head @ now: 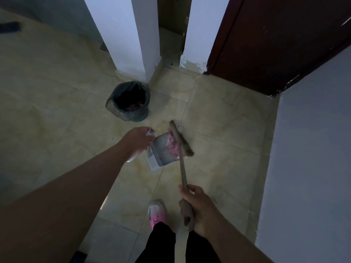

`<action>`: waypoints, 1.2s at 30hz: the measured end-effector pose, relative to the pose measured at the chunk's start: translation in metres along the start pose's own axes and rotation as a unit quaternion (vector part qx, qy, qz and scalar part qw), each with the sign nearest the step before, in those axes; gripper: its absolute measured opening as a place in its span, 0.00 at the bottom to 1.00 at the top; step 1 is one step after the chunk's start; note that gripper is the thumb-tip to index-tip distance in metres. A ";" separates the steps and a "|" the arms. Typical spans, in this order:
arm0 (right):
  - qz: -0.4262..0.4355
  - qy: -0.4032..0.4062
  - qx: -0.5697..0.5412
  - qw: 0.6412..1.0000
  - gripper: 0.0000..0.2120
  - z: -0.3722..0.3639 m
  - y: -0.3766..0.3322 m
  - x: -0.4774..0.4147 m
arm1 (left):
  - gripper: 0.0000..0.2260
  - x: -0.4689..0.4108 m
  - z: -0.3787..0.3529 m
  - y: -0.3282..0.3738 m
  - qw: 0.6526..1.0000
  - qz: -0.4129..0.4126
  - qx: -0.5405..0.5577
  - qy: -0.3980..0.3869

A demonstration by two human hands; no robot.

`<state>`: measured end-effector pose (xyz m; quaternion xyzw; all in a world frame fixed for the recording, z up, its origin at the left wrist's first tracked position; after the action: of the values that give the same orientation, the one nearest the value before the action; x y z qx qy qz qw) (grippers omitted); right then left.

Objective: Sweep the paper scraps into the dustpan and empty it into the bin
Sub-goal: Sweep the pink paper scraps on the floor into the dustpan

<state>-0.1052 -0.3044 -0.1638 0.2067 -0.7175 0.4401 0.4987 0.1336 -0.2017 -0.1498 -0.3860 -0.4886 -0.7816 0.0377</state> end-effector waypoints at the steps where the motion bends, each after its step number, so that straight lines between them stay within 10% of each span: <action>1: 0.001 -0.017 -0.026 1.000 0.19 -0.001 -0.001 0.012 | 0.09 0.001 -0.001 0.000 1.000 0.000 0.006 0.005; 9: 0.019 -0.052 -0.040 0.998 0.08 0.023 -0.035 0.085 | 0.03 0.020 0.002 -0.001 1.000 -0.014 0.004 -0.002; 29: 0.021 0.019 0.332 0.943 0.25 0.044 0.001 -0.044 | 0.05 0.081 0.070 -0.115 0.983 0.022 0.093 0.159; 36: -0.005 -0.002 0.246 0.969 0.31 0.029 0.030 0.022 | 0.05 0.063 0.055 -0.103 0.965 0.021 0.180 0.191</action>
<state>-0.1518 -0.3101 -0.1597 0.3272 -0.5875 0.6002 0.4330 0.0753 -0.0846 -0.1730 -0.2263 -0.5971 -0.7389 0.2153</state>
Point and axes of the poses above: each hand's wrist, its own x-axis away from the middle knuckle, its own z-axis out of the back of the hand, y = z × x, the point moved 2 cm from there along -x, towards the middle knuckle, and after that the axes turned 10 degrees about x, right-handed, at the moved point
